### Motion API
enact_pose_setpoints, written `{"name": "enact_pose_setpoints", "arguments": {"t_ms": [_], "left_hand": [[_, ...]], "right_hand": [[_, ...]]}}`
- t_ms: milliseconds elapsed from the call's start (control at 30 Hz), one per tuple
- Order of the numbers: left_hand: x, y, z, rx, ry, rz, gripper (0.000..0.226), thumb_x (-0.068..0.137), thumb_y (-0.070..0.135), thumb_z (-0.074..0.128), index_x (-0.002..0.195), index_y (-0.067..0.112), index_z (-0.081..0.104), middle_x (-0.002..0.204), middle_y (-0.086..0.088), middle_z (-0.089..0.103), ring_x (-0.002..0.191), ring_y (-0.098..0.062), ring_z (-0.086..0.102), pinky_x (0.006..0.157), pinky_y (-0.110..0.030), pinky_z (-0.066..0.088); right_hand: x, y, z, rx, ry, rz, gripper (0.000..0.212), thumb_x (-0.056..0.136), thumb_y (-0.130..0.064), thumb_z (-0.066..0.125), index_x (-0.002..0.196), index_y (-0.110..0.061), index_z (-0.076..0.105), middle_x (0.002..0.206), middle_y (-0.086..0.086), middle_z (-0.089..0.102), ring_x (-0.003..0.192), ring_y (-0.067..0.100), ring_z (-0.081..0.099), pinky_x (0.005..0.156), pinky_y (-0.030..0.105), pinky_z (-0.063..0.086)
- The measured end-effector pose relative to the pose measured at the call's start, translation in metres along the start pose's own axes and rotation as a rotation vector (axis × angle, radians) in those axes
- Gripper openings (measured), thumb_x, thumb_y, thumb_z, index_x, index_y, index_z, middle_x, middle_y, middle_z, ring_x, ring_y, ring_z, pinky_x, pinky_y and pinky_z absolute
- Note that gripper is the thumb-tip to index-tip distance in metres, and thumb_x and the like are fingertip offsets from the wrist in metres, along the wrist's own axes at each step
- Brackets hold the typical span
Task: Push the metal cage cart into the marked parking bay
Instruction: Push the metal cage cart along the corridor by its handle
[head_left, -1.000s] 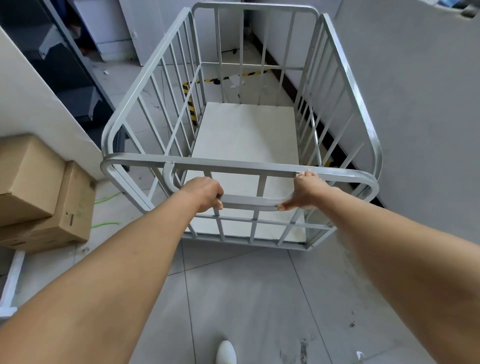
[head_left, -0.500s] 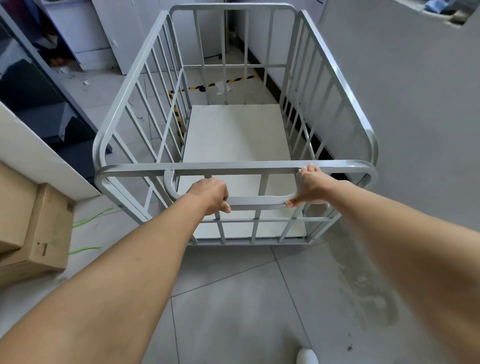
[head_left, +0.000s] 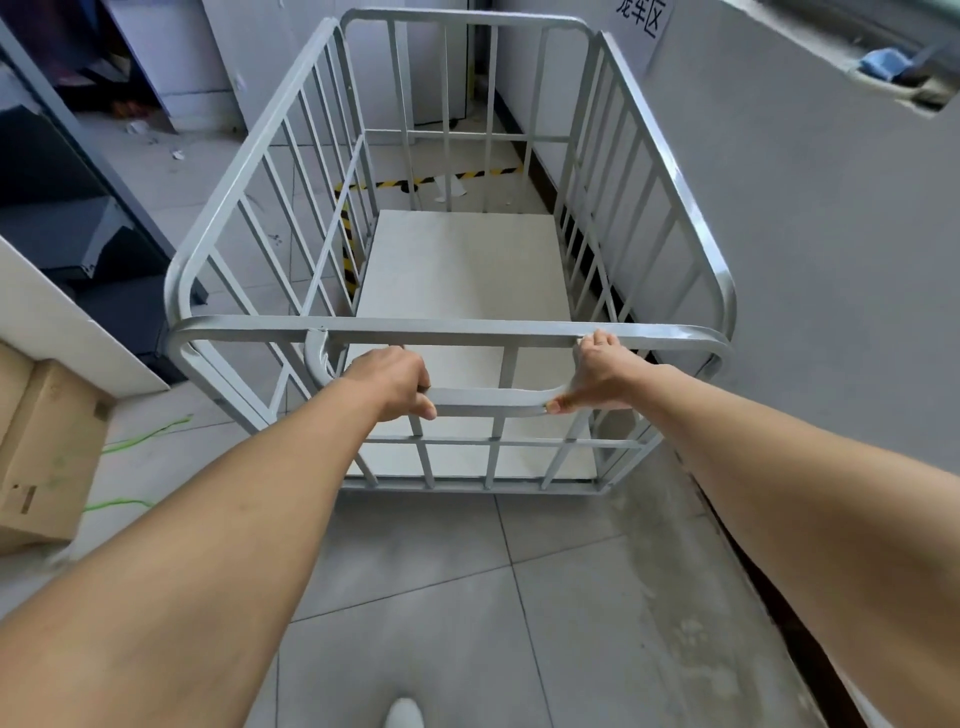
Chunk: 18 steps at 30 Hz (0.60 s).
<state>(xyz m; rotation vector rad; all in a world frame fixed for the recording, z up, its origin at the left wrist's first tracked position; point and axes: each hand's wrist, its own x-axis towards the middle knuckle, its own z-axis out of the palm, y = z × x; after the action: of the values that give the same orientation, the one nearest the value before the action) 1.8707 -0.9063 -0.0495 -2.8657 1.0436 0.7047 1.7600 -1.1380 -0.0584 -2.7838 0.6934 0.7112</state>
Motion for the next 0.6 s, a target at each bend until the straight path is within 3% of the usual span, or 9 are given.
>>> {"name": "enact_pose_setpoints", "arguments": {"t_ms": [100, 233, 367, 467, 600], "left_hand": [[0.018, 0.006, -0.01, -0.004, 0.001, 0.022, 0.045, 0.081, 0.042, 0.072, 0.056, 0.014, 0.049, 0.06, 0.001, 0.046, 0.077, -0.025, 0.049, 0.06, -0.026, 0.032], [0.043, 0.006, -0.02, -0.005, 0.017, 0.056, 0.035, 0.082, 0.046, 0.069, 0.071, 0.013, 0.064, 0.07, -0.001, 0.054, 0.08, -0.025, 0.051, 0.064, -0.027, 0.034], [0.072, -0.002, -0.032, 0.001, 0.03, 0.068, 0.037, 0.082, 0.048, 0.068, 0.086, 0.012, 0.073, 0.084, -0.005, 0.064, 0.083, -0.025, 0.053, 0.068, -0.028, 0.037], [0.092, -0.013, -0.043, 0.009, 0.034, 0.071, 0.036, 0.083, 0.048, 0.068, 0.081, 0.012, 0.072, 0.083, -0.005, 0.064, 0.083, -0.025, 0.054, 0.067, -0.028, 0.038], [0.115, -0.032, -0.062, 0.008, 0.023, 0.043, 0.037, 0.082, 0.045, 0.07, 0.064, 0.014, 0.059, 0.064, -0.001, 0.052, 0.075, -0.025, 0.05, 0.061, -0.027, 0.033]], "right_hand": [[0.016, 0.009, -0.01, 0.005, 0.007, 0.008, 0.123, 0.066, -0.065, 0.072, 0.151, 0.003, 0.016, 0.156, 0.017, 0.018, 0.147, 0.031, 0.013, 0.121, 0.04, 0.019], [0.038, 0.014, -0.027, 0.028, -0.02, 0.026, 0.127, 0.069, -0.061, 0.073, 0.153, 0.003, 0.002, 0.162, 0.017, -0.001, 0.151, 0.03, -0.002, 0.124, 0.04, 0.01], [0.064, 0.013, -0.04, 0.072, 0.005, 0.019, 0.123, 0.069, -0.058, 0.075, 0.153, 0.001, 0.008, 0.162, 0.014, 0.005, 0.151, 0.028, 0.001, 0.123, 0.04, 0.013], [0.083, 0.007, -0.05, 0.103, 0.008, 0.013, 0.123, 0.07, -0.057, 0.075, 0.154, -0.001, 0.004, 0.163, 0.013, -0.003, 0.151, 0.026, -0.004, 0.124, 0.041, 0.01], [0.113, -0.007, -0.062, 0.139, 0.023, 0.0, 0.123, 0.072, -0.057, 0.073, 0.155, -0.003, 0.0, 0.163, 0.012, -0.008, 0.151, 0.024, -0.008, 0.124, 0.04, 0.006]]}}
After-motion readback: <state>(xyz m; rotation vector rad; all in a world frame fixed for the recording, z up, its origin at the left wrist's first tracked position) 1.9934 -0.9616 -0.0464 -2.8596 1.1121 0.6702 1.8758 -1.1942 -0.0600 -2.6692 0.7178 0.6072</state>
